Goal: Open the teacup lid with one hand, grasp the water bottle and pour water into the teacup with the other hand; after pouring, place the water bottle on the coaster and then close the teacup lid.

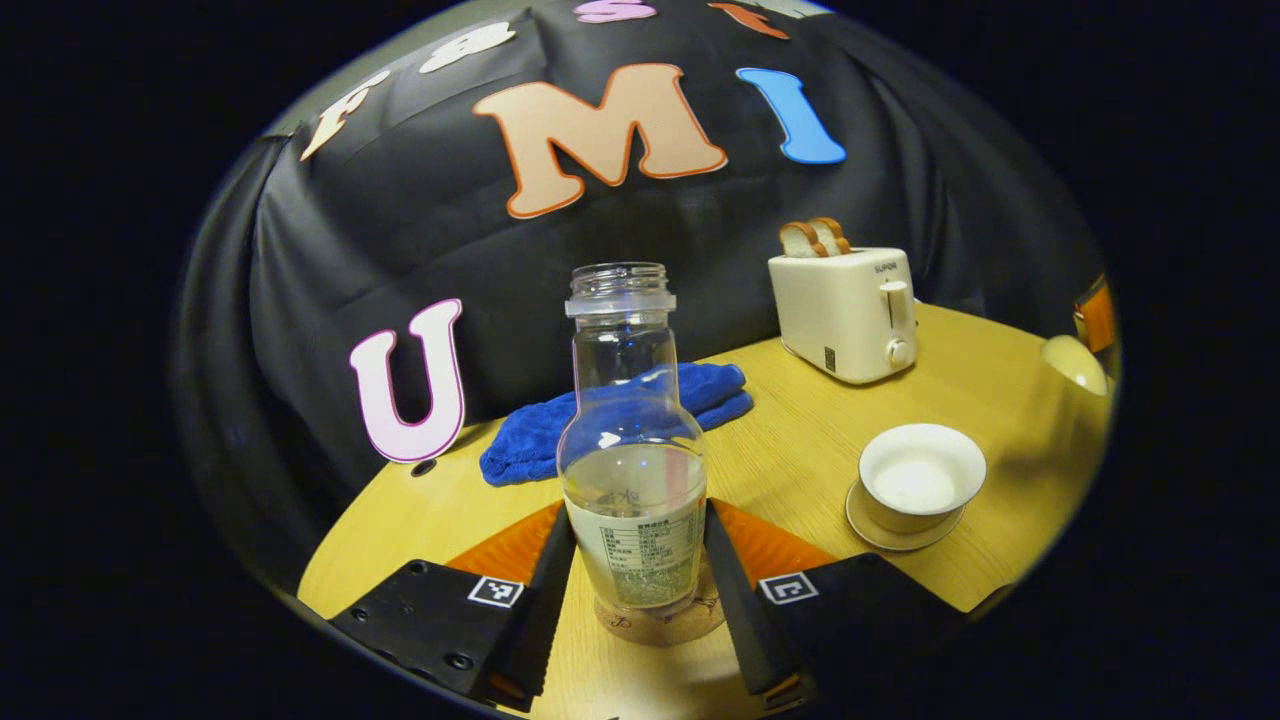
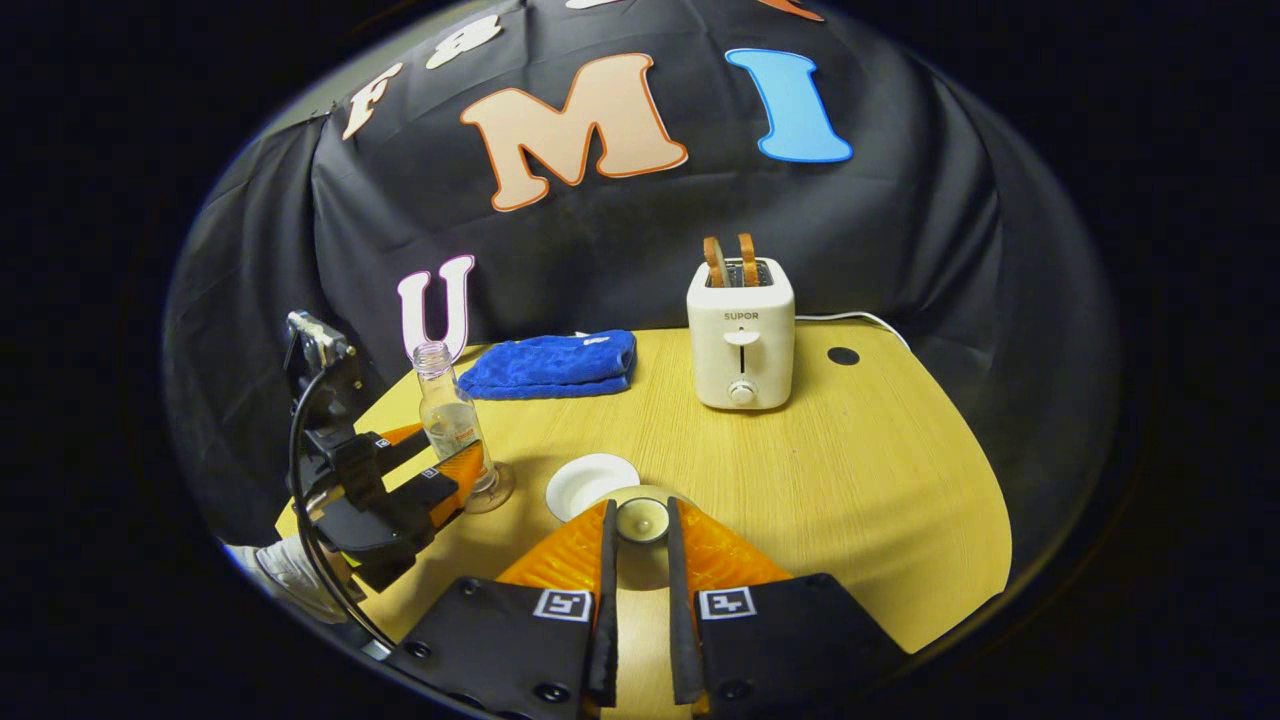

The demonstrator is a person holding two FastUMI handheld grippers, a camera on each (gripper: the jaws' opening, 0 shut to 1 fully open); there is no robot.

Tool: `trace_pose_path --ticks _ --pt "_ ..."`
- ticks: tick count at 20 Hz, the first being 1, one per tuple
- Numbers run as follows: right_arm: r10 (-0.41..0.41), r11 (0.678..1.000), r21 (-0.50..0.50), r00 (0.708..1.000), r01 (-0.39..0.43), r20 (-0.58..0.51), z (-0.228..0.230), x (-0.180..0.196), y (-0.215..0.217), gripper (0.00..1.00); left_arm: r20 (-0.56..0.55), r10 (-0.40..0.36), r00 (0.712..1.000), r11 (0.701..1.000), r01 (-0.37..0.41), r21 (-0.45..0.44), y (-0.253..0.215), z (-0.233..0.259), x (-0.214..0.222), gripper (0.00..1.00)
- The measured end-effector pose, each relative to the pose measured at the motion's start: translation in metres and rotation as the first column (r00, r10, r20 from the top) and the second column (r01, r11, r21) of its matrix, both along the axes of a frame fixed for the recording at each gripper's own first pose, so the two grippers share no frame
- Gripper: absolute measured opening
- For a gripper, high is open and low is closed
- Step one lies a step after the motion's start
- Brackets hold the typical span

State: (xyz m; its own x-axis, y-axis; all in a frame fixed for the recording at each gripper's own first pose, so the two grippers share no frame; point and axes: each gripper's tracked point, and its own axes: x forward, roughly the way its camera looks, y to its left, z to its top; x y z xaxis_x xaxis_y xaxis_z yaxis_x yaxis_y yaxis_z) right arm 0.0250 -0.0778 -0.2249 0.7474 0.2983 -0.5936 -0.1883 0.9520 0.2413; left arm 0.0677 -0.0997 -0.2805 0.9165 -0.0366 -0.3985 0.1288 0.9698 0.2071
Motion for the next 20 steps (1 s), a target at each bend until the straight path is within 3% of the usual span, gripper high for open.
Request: trace_pose_path --ticks 7,8,11,17,19,20 --pt "0.023 1.0 -0.001 1.0 -0.023 -0.003 0.003 -0.002 0.015 0.28 -0.015 0.035 0.999 0.995 -0.036 -0.098 0.005 -0.009 -0.006 0.72" --pt "0.026 1.0 0.001 1.0 -0.026 -0.001 0.002 -0.002 0.017 0.24 -0.025 0.038 0.999 0.994 -0.04 -0.098 0.005 -0.011 -0.01 0.71" --pt "0.033 0.999 0.009 0.999 -0.033 0.001 0.004 -0.002 0.023 0.28 -0.061 0.052 0.997 0.992 -0.058 -0.109 0.008 -0.017 -0.018 0.73" --pt "0.05 0.998 0.027 0.999 -0.05 -0.001 0.002 0.002 0.033 0.24 -0.091 0.07 0.993 0.99 -0.08 -0.112 0.016 -0.023 -0.026 0.75" --pt "0.056 0.998 0.03 0.998 -0.056 -0.001 0.0 0.005 0.037 0.24 -0.09 0.068 0.994 0.99 -0.078 -0.117 0.016 -0.022 -0.026 0.8" --pt "0.058 0.998 0.031 0.998 -0.058 0.0 -0.001 0.007 0.039 0.25 -0.092 0.067 0.993 0.99 -0.078 -0.118 0.016 -0.022 -0.028 0.88"
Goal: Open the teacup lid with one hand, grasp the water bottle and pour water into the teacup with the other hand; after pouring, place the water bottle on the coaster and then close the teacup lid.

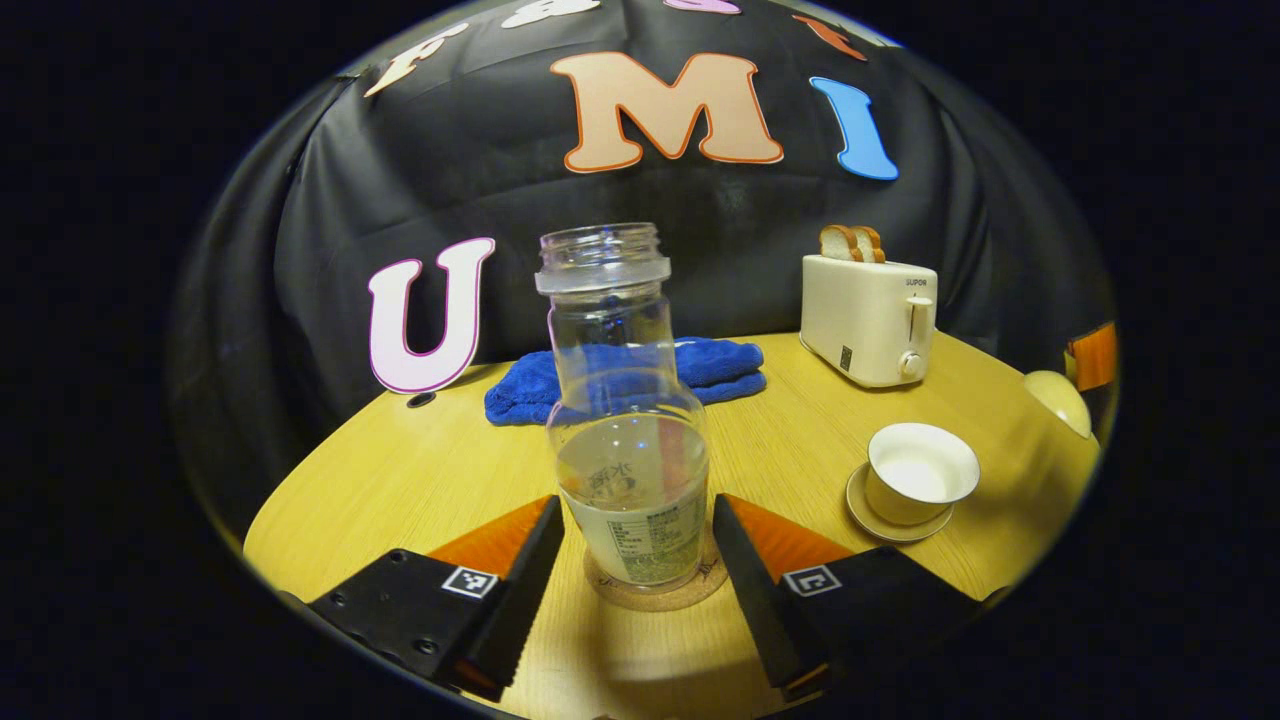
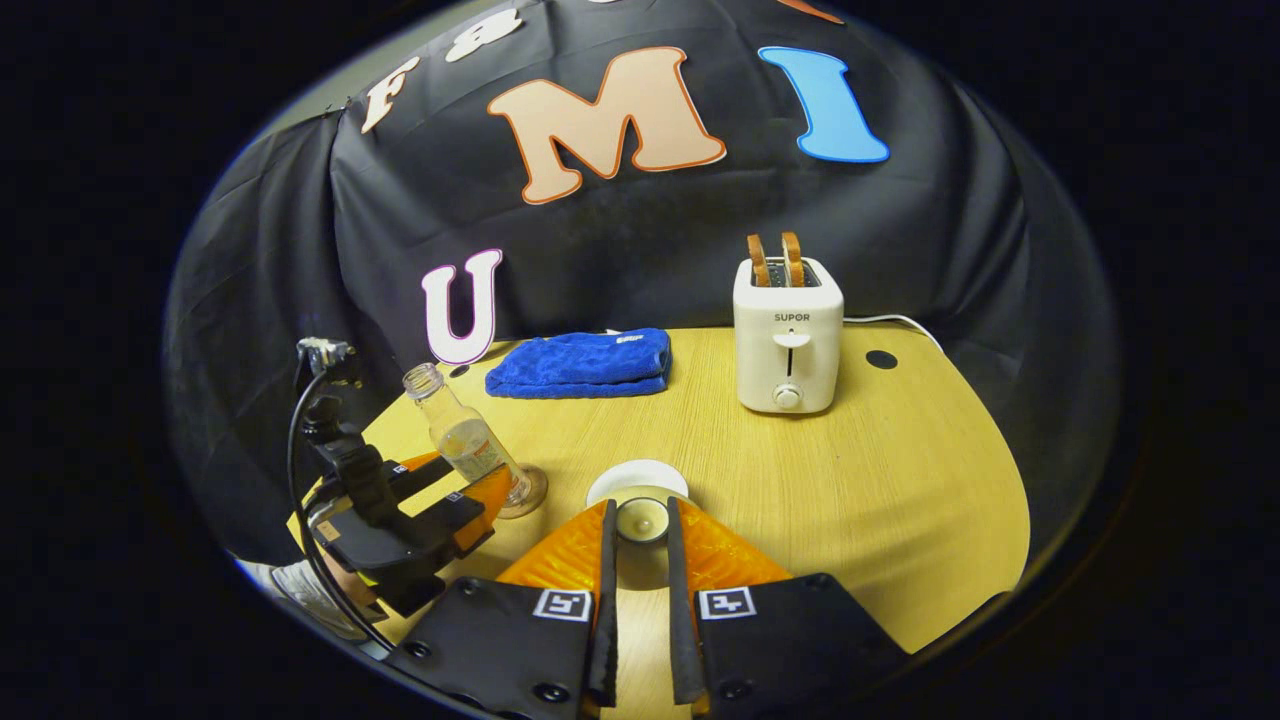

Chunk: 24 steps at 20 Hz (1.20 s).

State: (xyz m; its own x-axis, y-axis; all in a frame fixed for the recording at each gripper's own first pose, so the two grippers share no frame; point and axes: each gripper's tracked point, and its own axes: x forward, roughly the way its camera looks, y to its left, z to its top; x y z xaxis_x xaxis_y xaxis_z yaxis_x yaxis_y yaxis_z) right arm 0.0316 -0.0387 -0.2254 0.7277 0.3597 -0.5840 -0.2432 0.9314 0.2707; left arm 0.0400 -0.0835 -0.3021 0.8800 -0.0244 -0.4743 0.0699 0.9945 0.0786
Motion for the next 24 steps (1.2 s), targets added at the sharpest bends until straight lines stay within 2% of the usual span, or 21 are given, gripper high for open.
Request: trace_pose_path --ticks 2,4,5,7,15,17,20,24 --pt "0.004 1.0 0.004 1.0 -0.004 0.005 -0.002 0.006 0.006 0.21 -0.004 -0.007 1.0 1.0 0.007 -0.016 -0.003 0.001 -0.004 0.98" --pt "0.01 1.0 0.007 1.0 -0.01 0.009 -0.006 0.013 0.013 0.25 -0.002 -0.014 1.0 1.0 0.014 -0.014 -0.001 0.006 -0.01 0.98" --pt "0.013 1.0 0.007 1.0 -0.014 0.01 -0.009 0.017 0.017 0.21 0.001 -0.018 1.0 1.0 0.018 -0.01 -0.001 0.008 -0.014 0.97" --pt "0.022 1.0 0.002 1.0 -0.022 0.017 -0.016 0.024 0.024 0.25 0.005 -0.022 1.0 1.0 0.022 -0.006 0.0 0.013 -0.023 0.98" --pt "0.045 0.997 -0.067 0.998 -0.043 0.035 -0.047 0.048 0.044 0.24 0.018 -0.006 1.0 1.0 0.006 0.0 0.015 0.039 -0.052 0.97" --pt "0.037 0.996 -0.082 0.999 -0.034 0.035 -0.054 0.054 0.045 0.21 0.024 -0.001 1.0 1.0 0.001 0.011 0.02 0.046 -0.055 0.97" --pt "0.025 0.996 -0.089 0.999 -0.023 0.02 -0.064 0.059 0.045 0.28 0.027 -0.008 1.0 1.0 0.007 0.024 0.022 0.054 -0.061 0.98" --pt "0.028 0.995 -0.096 1.0 -0.028 0.005 -0.071 0.059 0.05 0.23 0.026 -0.02 0.999 0.999 0.019 0.037 0.025 0.061 -0.064 0.97"
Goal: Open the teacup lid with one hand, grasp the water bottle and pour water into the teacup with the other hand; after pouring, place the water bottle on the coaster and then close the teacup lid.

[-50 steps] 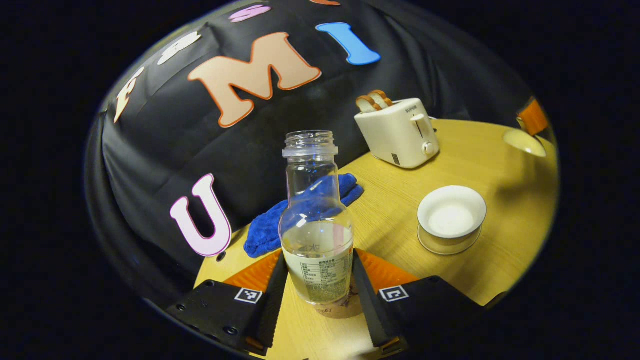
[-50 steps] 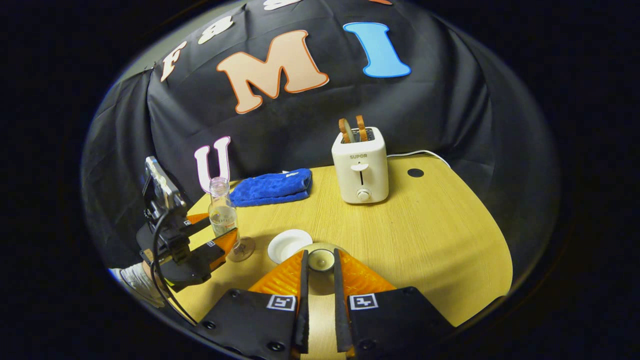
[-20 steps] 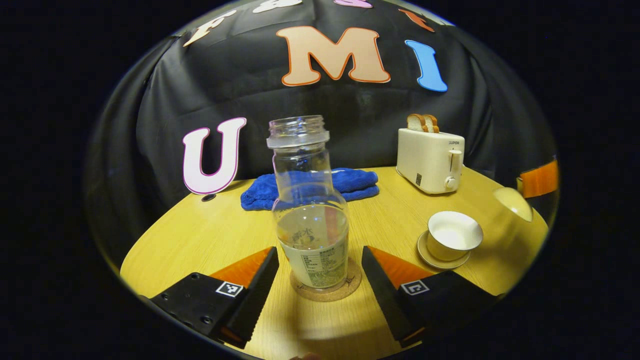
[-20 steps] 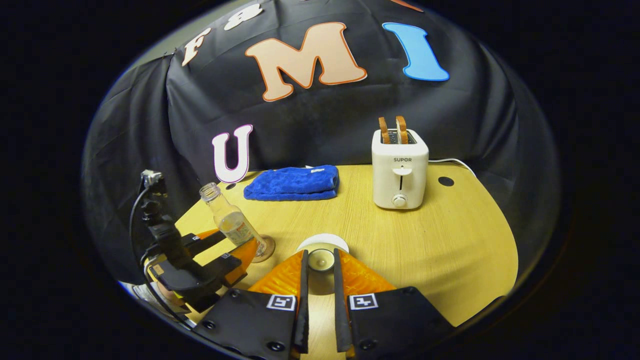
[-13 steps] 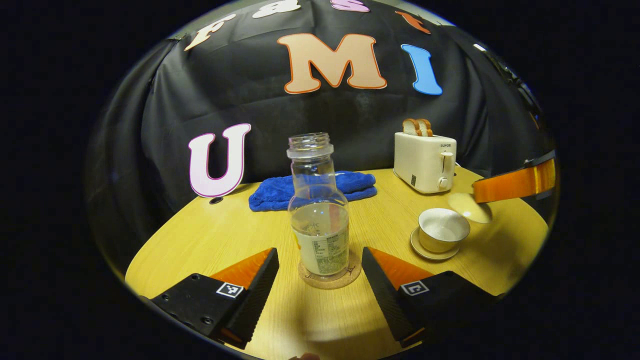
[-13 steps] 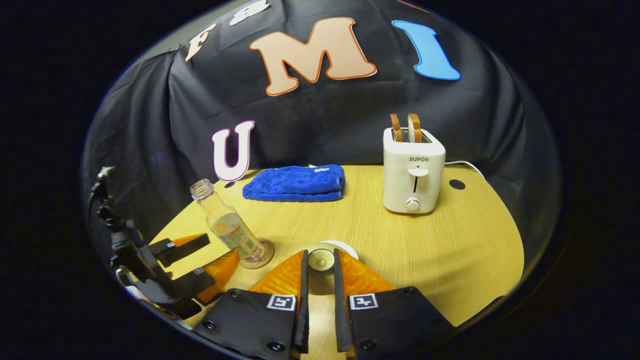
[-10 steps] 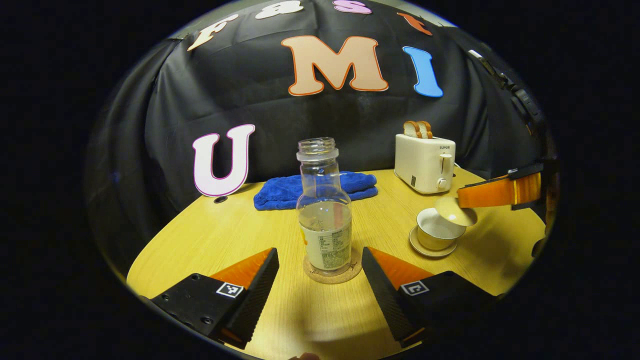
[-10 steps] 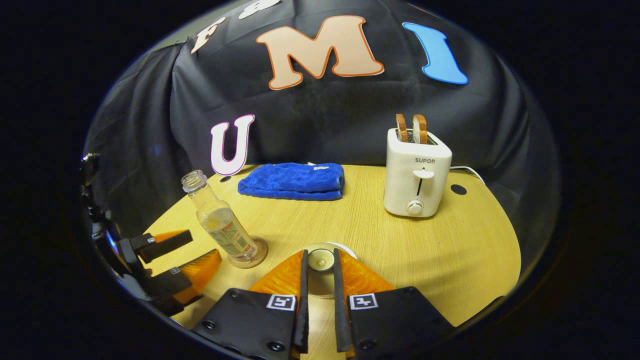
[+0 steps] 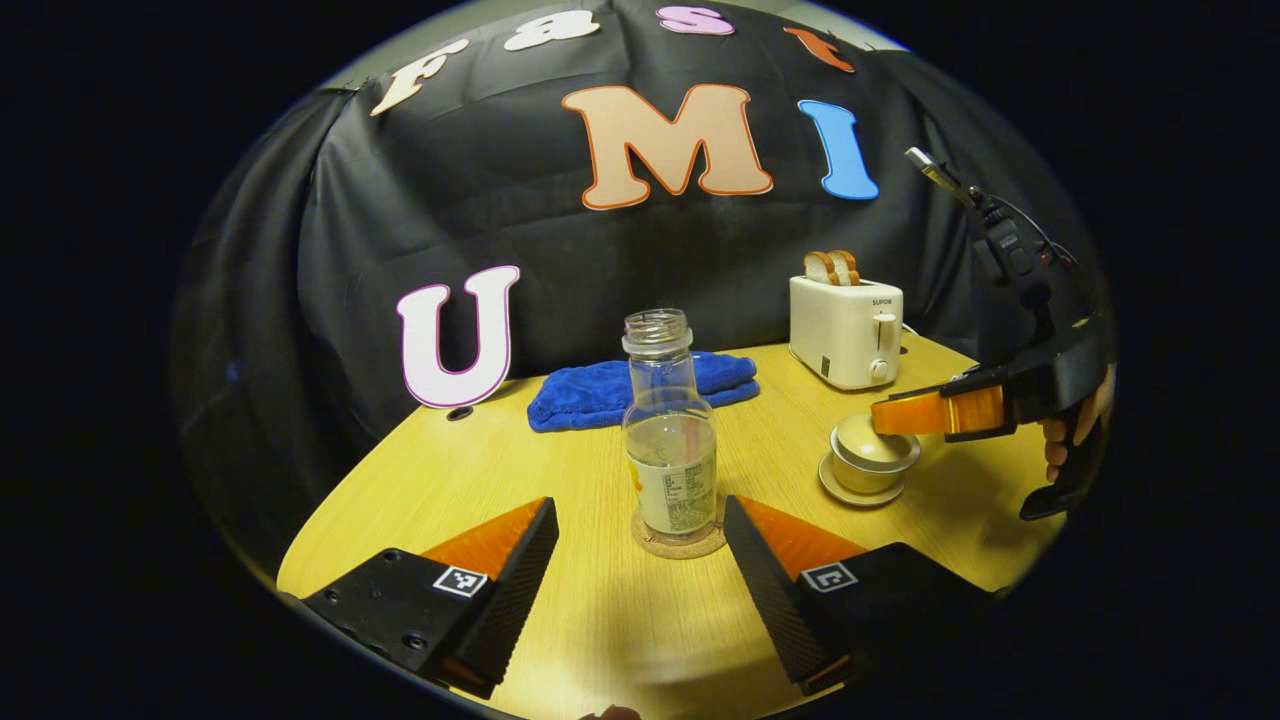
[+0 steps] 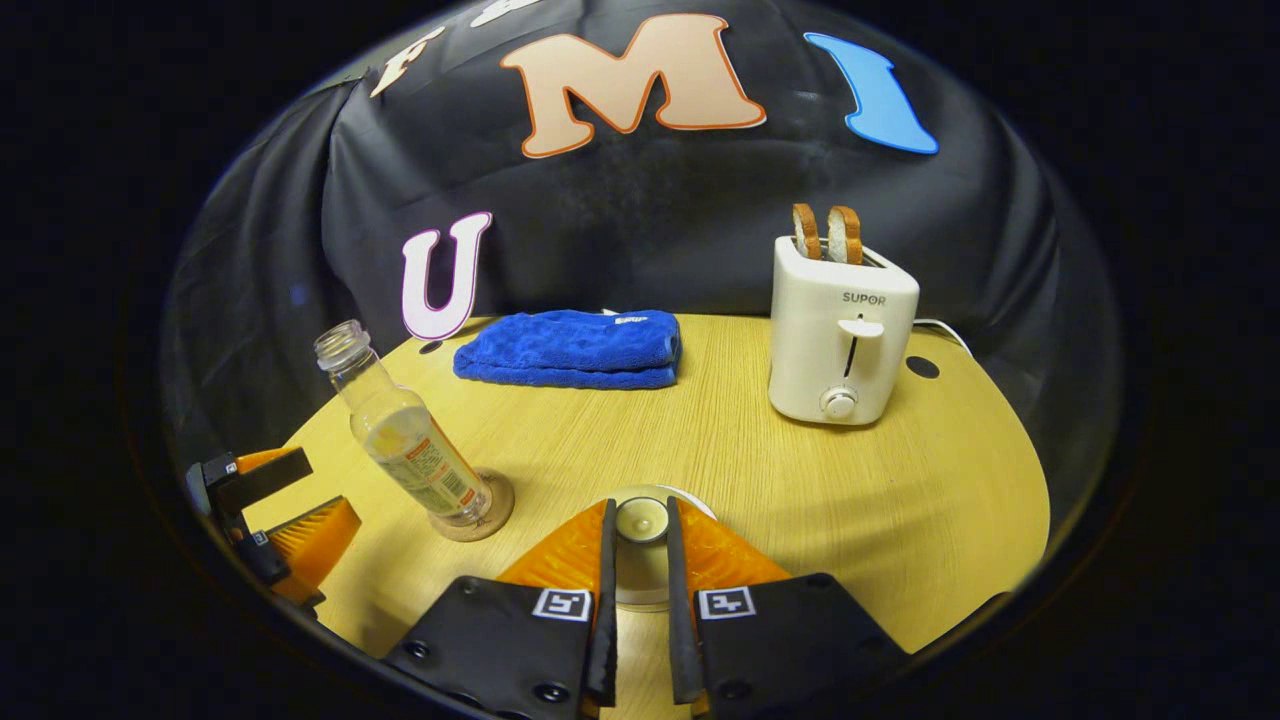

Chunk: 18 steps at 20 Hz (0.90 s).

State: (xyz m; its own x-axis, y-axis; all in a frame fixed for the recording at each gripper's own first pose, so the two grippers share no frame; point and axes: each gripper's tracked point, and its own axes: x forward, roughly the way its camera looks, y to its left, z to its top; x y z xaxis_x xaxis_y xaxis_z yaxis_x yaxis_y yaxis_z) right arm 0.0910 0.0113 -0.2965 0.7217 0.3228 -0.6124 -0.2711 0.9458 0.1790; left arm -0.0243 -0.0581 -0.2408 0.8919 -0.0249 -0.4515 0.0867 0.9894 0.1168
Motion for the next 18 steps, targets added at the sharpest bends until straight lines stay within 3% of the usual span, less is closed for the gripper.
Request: trace_pose_path --ticks 2,9,14,18 --pt "0.008 1.0 -0.023 1.0 -0.008 -0.016 -0.008 -0.003 0.002 0.21 -0.005 -0.001 1.0 1.0 0.001 -0.002 0.0 0.003 0.0 0.97" --pt "-0.008 0.999 -0.036 1.0 0.008 -0.001 -0.004 -0.004 0.007 0.34 0.023 -0.023 0.999 1.0 0.023 -0.009 0.003 0.04 0.003 0.97" --pt "-0.031 0.998 -0.05 0.99 0.038 0.136 0.052 -0.007 0.005 0.99 0.093 -0.01 0.996 0.999 0.014 -0.038 0.013 0.08 0.013 0.97" --pt "-0.061 0.997 -0.034 0.96 0.073 0.273 0.121 -0.015 0.002 0.99 0.164 -0.004 0.986 0.998 0.015 -0.067 0.02 0.116 0.025 0.97"
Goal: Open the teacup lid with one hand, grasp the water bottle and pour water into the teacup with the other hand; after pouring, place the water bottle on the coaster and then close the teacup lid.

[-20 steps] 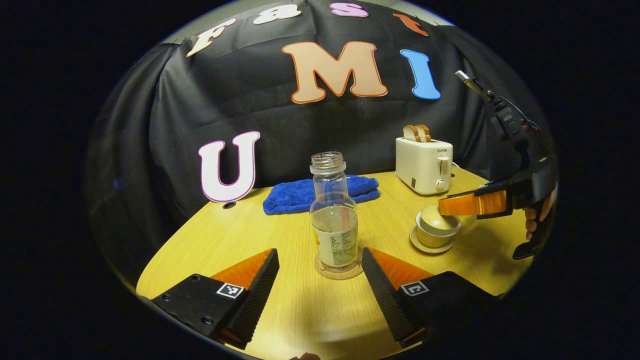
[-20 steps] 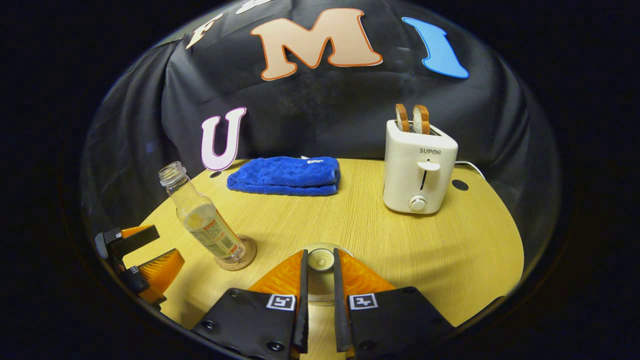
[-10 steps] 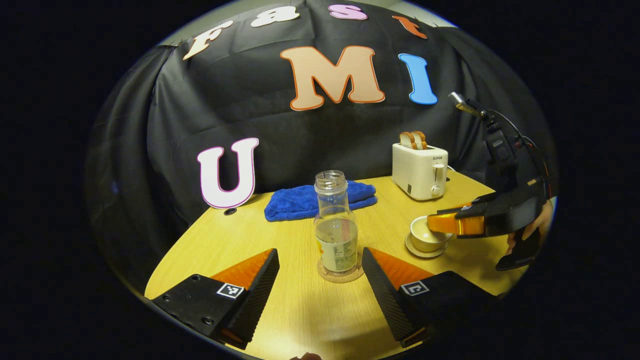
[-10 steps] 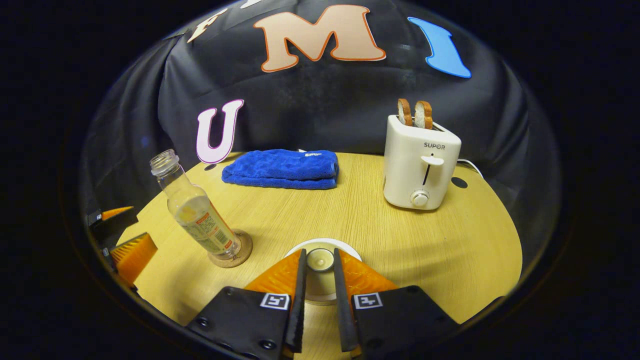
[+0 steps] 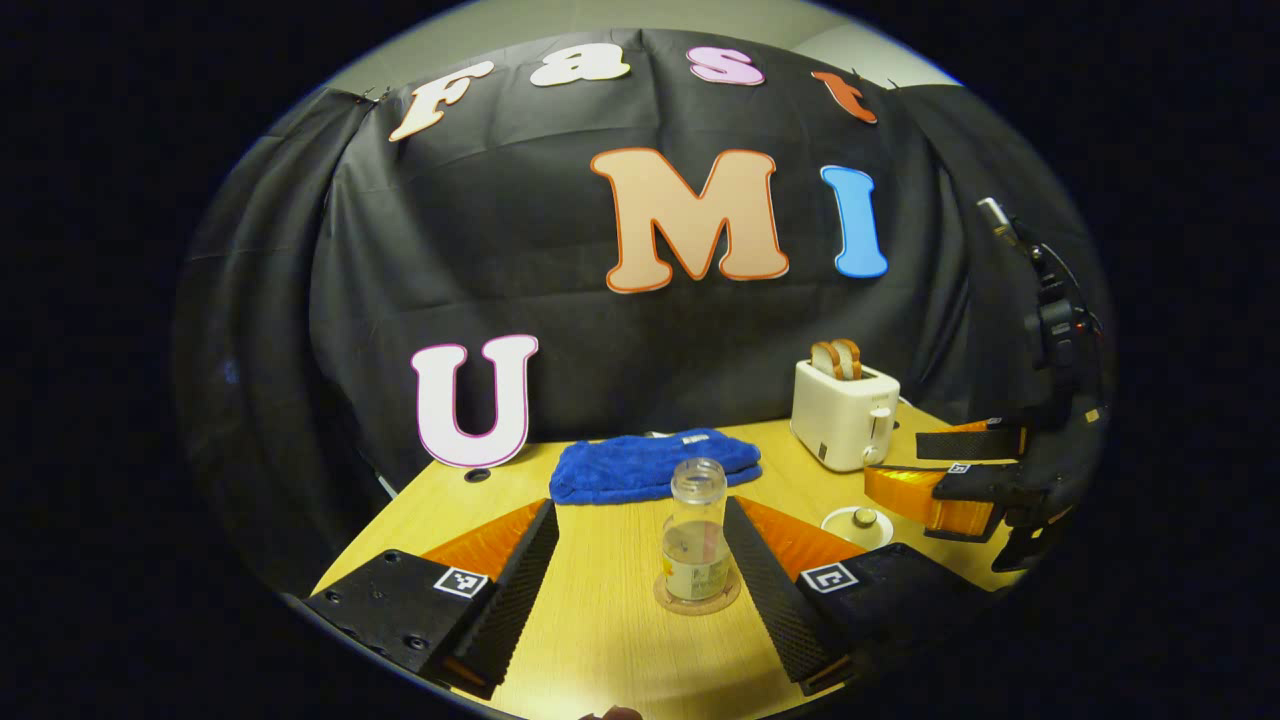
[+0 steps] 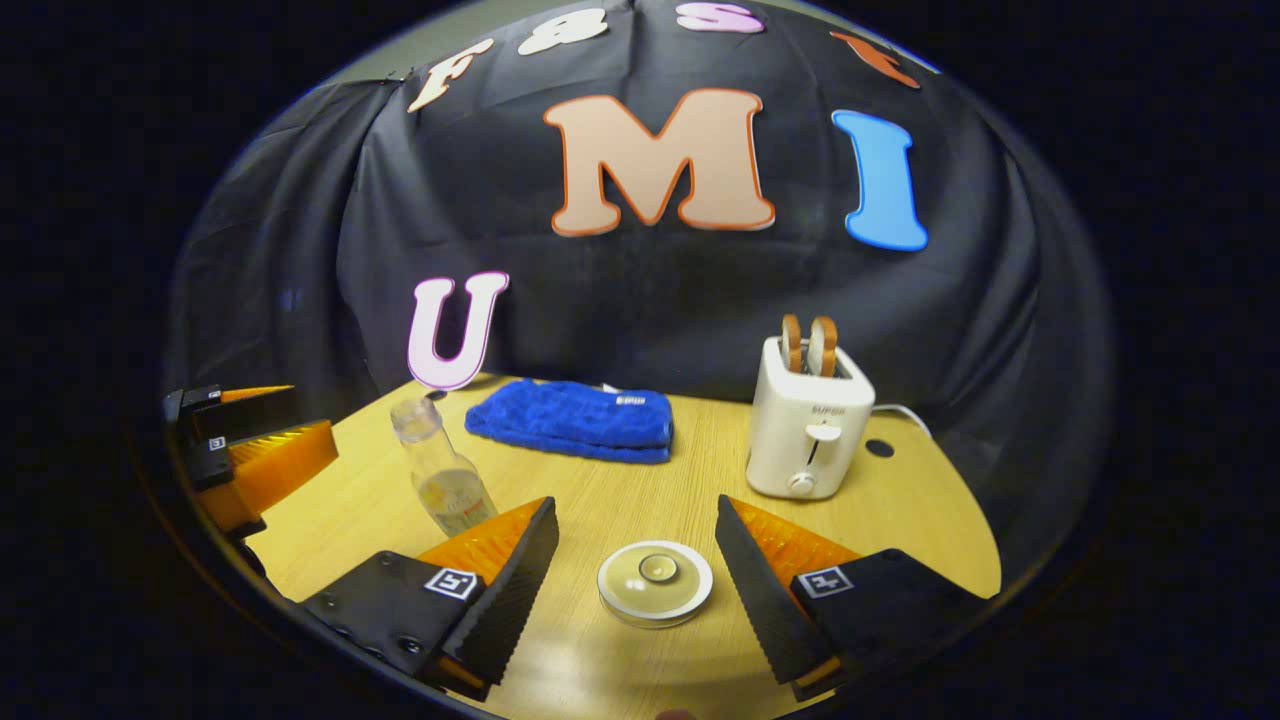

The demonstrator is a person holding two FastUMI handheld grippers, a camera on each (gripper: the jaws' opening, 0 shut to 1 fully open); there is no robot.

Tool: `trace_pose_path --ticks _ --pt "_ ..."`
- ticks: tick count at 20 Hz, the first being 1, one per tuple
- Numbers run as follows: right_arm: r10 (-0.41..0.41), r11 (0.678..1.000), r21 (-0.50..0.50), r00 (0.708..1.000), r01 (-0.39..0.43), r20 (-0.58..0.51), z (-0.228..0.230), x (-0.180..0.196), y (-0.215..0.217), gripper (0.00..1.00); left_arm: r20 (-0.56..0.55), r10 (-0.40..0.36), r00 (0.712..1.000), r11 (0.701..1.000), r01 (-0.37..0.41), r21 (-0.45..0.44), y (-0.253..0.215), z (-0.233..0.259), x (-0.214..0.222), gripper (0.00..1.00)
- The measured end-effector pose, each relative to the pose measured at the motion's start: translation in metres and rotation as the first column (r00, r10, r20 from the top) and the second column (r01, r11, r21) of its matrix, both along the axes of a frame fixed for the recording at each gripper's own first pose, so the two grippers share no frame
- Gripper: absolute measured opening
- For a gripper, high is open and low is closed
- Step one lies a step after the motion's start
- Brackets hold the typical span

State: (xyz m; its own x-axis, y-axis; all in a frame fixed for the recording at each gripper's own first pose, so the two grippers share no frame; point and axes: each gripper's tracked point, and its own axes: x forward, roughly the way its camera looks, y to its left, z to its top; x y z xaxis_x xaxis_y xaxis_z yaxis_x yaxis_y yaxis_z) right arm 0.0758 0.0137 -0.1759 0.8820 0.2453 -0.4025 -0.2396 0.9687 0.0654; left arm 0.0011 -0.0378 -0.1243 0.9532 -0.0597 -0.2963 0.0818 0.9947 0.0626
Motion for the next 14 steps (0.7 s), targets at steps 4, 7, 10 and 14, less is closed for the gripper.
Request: trace_pose_path --ticks 4,7,10,14 --pt "-0.08 0.997 0.011 0.986 0.079 0.145 0.063 -0.014 -0.015 0.99 0.096 0.029 0.995 1.0 -0.029 0.0 0.008 0.037 0.009 0.97" --pt "-0.131 0.991 0.002 0.961 0.134 0.245 0.097 -0.027 -0.028 0.97 0.138 0.044 0.99 0.999 -0.041 -0.027 0.006 0.059 0.009 0.96" --pt "-0.154 0.987 -0.001 0.938 0.162 0.309 0.119 -0.04 -0.033 0.96 0.157 0.043 0.987 0.999 -0.037 -0.039 0.005 0.068 0.007 0.96" --pt "-0.178 0.983 0.016 0.931 0.183 0.318 0.128 -0.047 -0.035 0.99 0.186 0.032 0.982 0.999 -0.025 -0.042 0.004 0.082 0.009 0.96"
